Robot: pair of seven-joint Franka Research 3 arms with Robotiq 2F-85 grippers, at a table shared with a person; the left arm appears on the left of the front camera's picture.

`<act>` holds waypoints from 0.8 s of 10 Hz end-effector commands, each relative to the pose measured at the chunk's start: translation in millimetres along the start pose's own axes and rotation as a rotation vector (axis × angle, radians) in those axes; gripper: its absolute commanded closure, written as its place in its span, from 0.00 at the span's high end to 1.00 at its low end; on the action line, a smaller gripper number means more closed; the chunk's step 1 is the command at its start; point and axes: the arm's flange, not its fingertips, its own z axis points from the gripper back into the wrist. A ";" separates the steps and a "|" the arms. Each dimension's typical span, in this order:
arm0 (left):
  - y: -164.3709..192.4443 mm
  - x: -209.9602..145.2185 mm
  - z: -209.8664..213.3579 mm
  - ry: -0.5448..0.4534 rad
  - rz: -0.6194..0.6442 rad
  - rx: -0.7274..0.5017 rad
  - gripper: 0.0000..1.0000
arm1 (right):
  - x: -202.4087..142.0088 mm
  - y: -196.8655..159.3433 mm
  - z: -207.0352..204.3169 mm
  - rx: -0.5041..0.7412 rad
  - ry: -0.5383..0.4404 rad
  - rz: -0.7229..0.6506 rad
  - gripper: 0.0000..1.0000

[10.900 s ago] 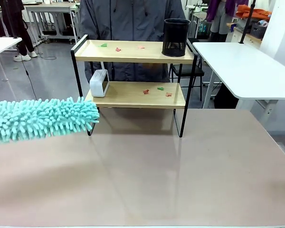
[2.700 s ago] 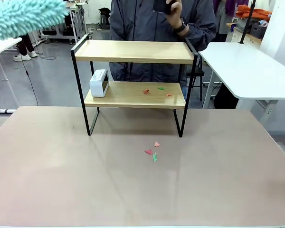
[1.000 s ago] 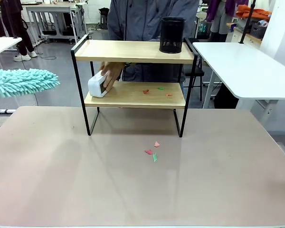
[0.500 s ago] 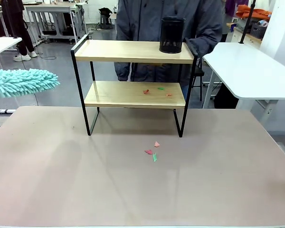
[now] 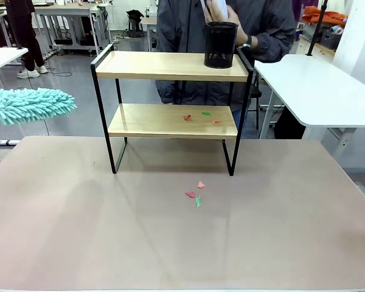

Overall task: Clean the shelf.
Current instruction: Clean the remaining tier of the Shelf with the Duster once objects are removed.

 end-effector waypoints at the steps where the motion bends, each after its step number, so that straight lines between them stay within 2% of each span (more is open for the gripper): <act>1: -17.8 -14.6 9.9 -0.027 -0.066 -0.028 0.12 | 0.5 0.1 -1.3 0.021 -0.010 0.026 1.00; 2: -43.0 -44.8 31.1 -0.012 -0.191 -0.124 0.12 | 0.5 0.1 -1.3 0.021 -0.010 0.026 1.00; 4: -66.0 -94.4 62.2 -0.060 -0.338 -0.250 0.12 | 0.5 0.1 -1.3 0.021 -0.010 0.026 1.00; 6: -69.1 -140.0 69.9 0.080 -0.506 -0.345 0.12 | 0.5 0.1 -1.3 0.021 -0.010 0.026 1.00; 8: -71.3 -156.2 53.5 0.293 -0.569 -0.306 0.12 | 0.5 0.1 -1.3 0.021 -0.010 0.026 1.00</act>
